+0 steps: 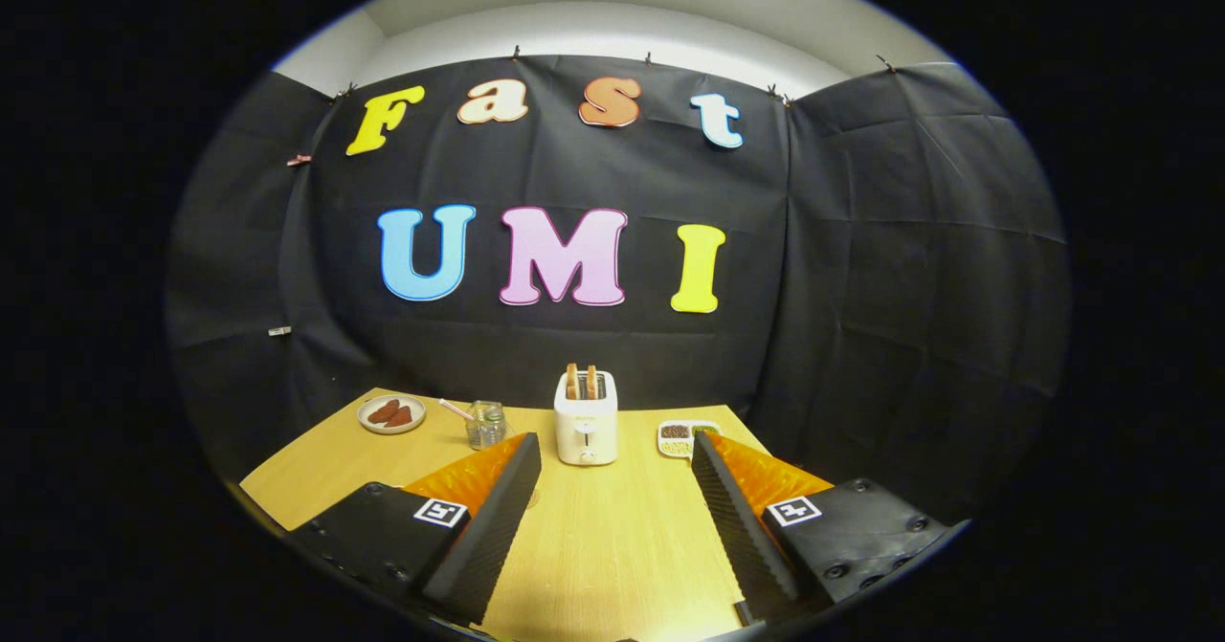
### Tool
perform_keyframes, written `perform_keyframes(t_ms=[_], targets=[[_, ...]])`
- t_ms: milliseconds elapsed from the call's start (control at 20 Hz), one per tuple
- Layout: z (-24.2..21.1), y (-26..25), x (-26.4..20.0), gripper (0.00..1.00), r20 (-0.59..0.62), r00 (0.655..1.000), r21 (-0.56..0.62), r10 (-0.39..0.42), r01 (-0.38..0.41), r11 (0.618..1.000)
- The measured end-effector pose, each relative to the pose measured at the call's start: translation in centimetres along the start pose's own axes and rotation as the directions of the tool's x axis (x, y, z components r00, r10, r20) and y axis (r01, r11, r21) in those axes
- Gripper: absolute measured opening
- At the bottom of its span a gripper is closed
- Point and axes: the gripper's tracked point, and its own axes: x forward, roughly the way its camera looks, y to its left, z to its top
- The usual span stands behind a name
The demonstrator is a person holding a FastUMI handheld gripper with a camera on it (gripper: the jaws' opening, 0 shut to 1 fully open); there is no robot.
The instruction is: Take the bottle from table, then pour the juice into the cup, finally place the bottle on the coaster
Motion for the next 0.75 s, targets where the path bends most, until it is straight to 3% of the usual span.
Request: perform_keyframes(t_ms=[400, 750], targets=[[2.8, 1.1, -1.6, 0.97, 0.102, 0.989, 0.000, 0.106, -0.107, 0.994], [1.2, -1.6, -1.7, 0.97, 0.091, 0.993, 0.031, 0.081, -0.084, 0.996]])
